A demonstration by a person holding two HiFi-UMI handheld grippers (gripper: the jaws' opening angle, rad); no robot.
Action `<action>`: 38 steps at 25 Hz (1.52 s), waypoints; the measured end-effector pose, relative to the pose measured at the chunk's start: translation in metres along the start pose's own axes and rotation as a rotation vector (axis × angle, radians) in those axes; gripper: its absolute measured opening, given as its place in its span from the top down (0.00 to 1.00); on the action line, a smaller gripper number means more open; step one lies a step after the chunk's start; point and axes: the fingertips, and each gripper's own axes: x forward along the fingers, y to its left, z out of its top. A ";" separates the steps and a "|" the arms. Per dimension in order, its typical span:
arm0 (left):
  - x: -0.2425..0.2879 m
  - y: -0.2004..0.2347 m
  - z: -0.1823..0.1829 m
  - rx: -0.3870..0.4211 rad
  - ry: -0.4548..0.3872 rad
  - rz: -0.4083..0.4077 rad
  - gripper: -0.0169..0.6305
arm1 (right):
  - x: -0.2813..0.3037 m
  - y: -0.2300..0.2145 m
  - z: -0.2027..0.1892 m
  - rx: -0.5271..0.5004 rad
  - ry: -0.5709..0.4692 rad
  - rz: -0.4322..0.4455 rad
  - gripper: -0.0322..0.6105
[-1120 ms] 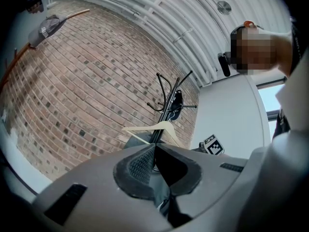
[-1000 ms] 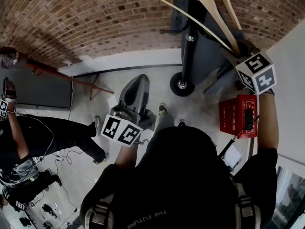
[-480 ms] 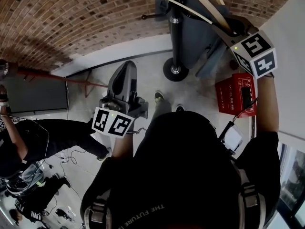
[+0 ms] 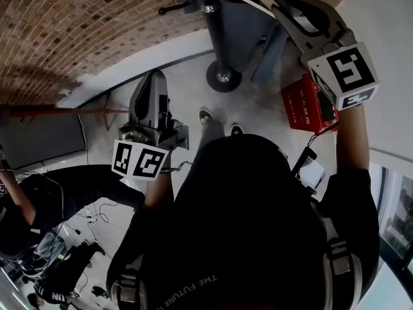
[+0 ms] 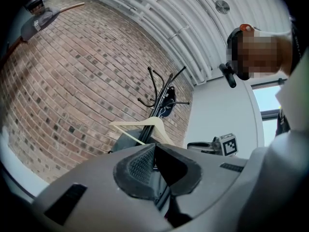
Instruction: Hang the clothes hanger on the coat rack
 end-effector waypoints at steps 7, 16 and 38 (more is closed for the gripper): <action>0.010 -0.008 -0.012 0.006 0.019 -0.006 0.94 | -0.037 -0.001 -0.003 0.115 -0.116 -0.080 0.91; 0.013 -0.009 -0.016 0.009 0.024 -0.002 0.94 | -0.049 0.010 -0.022 0.204 -0.140 -0.071 0.92; 0.008 -0.008 -0.009 0.011 0.014 0.012 0.94 | -0.040 0.017 -0.020 0.161 -0.128 -0.022 0.92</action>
